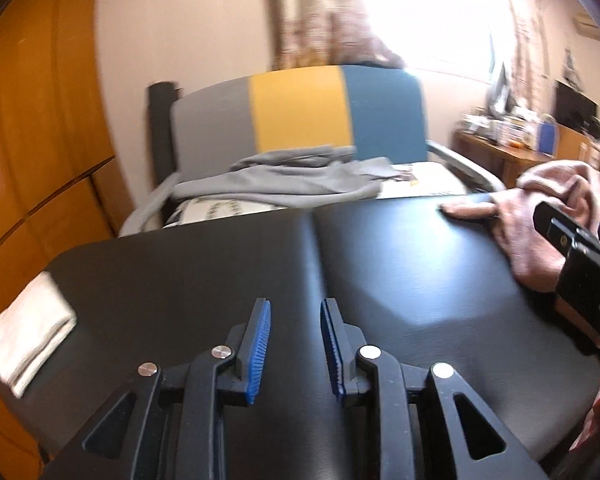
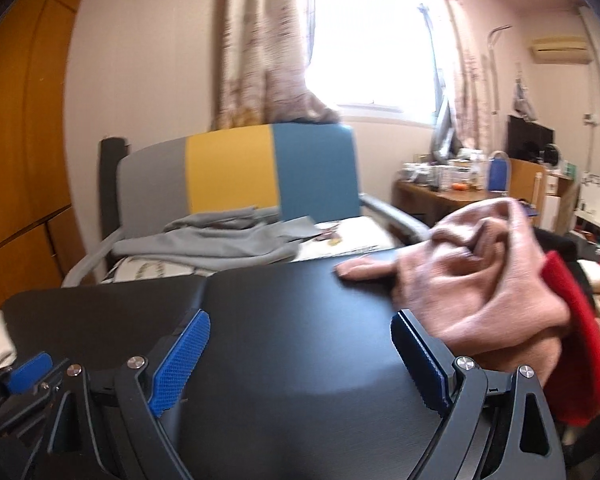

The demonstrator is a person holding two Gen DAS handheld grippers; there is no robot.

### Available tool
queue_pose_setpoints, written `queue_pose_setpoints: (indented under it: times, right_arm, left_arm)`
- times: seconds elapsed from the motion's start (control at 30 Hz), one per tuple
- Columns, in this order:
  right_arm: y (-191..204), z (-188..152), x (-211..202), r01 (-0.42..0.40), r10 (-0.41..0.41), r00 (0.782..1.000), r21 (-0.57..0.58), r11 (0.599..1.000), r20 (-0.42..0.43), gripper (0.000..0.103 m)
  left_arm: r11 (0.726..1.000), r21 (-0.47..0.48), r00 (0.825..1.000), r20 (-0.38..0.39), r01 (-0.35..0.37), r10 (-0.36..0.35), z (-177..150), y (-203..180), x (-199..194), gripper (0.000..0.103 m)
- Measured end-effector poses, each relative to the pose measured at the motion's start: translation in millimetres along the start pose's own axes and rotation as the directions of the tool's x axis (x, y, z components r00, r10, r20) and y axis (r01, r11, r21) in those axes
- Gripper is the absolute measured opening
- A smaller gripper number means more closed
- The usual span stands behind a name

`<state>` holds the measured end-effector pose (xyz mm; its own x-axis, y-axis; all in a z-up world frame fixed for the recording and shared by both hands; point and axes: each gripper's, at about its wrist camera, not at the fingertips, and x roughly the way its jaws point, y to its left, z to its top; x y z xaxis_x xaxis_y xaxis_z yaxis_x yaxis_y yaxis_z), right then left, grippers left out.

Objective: Fold clothes
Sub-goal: 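Reach the right gripper into the pink sweater on the clothes pile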

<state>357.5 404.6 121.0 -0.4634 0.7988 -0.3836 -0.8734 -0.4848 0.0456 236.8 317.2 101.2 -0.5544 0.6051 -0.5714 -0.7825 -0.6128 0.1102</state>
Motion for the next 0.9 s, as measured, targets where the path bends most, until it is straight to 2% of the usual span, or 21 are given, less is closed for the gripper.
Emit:
queue_pose_setpoints:
  times: [0.17, 0.47, 0.77, 0.9]
  right_arm:
    - [-47, 9, 4, 0.110, -0.110, 0.994, 0.056, 0.992, 0.003, 0.094]
    - [-118, 10, 1, 0.261, -0.261, 0.965, 0.133, 0.956, -0.022, 0.095]
    - [-173, 4, 8, 0.325, -0.322, 0.945, 0.183, 0.928, -0.051, 0.098]
    - [-193, 0, 16, 0.324, -0.320, 0.946, 0.204, 0.924, -0.055, 0.098]
  left_arm:
    - [0.989, 0.088, 0.993, -0.007, 0.116, -0.116, 16, -50, 3, 0.031]
    - [0.954, 0.177, 0.971, -0.037, 0.241, -0.238, 25, -116, 8, 0.031]
    - [0.902, 0.249, 0.935, -0.085, 0.353, -0.343, 35, -177, 18, 0.031]
    - [0.866, 0.310, 0.920, -0.108, 0.391, -0.377, 42, -205, 26, 0.031]
